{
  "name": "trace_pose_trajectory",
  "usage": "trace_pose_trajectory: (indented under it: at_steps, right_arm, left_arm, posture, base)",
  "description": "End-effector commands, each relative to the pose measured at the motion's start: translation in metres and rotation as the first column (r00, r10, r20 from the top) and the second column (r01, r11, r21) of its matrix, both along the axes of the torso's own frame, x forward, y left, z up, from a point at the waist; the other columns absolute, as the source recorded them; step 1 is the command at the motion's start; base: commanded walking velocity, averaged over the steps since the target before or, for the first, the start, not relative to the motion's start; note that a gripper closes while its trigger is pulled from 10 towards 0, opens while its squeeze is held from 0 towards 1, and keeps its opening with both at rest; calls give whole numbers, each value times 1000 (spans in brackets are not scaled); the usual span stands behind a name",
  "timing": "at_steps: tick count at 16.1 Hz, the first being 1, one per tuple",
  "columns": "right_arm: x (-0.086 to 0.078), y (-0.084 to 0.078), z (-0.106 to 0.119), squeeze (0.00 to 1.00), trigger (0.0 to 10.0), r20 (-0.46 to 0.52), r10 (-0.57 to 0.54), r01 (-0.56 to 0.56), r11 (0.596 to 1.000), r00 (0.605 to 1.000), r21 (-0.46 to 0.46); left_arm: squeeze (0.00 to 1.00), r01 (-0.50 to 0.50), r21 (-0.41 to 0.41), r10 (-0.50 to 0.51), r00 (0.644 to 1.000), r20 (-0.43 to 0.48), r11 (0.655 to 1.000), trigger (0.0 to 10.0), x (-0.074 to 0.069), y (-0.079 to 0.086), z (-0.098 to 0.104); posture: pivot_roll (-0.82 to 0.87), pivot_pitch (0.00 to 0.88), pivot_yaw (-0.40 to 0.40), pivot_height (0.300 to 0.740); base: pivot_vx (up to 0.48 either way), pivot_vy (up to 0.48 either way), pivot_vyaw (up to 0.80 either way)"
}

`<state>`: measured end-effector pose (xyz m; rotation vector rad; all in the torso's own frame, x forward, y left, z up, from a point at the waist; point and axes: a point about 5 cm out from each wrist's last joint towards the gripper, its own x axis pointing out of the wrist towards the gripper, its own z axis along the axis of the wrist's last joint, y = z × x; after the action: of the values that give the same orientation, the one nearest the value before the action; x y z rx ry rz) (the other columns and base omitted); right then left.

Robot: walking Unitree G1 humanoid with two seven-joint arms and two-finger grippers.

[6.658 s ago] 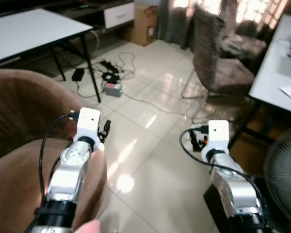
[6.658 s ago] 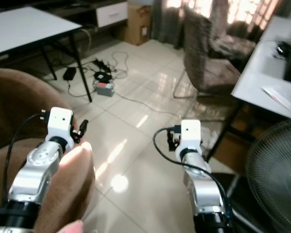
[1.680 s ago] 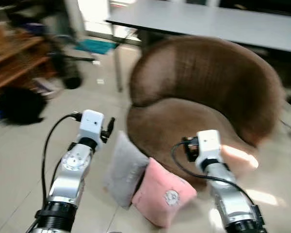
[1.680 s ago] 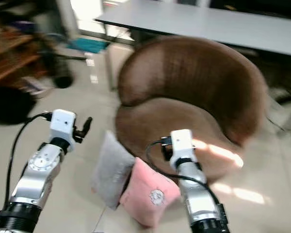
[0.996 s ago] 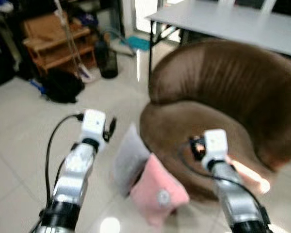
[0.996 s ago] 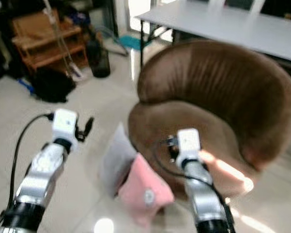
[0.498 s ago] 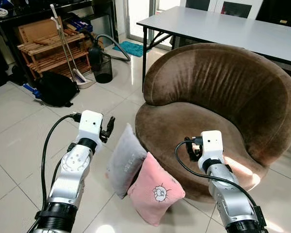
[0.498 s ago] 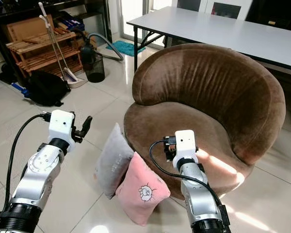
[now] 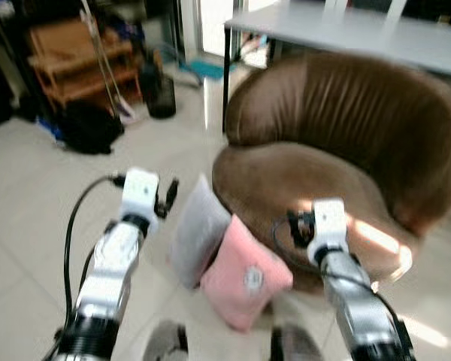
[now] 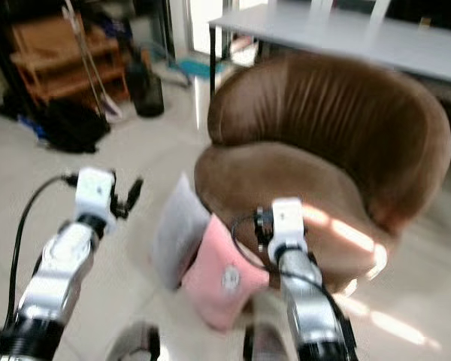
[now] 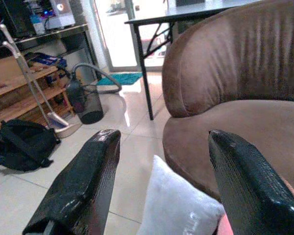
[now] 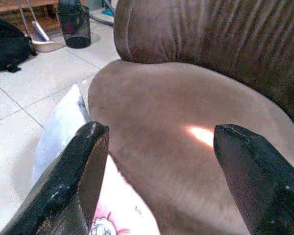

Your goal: Move the pillow to the sofa from floor

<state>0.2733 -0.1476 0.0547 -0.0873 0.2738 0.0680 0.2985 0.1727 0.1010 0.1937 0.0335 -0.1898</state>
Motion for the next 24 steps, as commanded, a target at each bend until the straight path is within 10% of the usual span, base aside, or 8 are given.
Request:
trace_pose_trajectory:
  at_steps: [1,24]
  right_arm:
    - [0,0,1,0,10000,-1,3,-3,1000,1000,4]
    - [3,-3,1,0,10000,2,-11,11,1000,1000,-21]
  left_arm:
    - [0,14,-8,-14,1000,27,1000,10000,0,-1,4]
    - [0,-1,-21,2,1000,19,1000,10000,2,1,2]
  posture:
    - [-17,0,21,595]
    - [-21,0,14,590]
  base:
    - [0,0,0]
    - [293,0,-96]
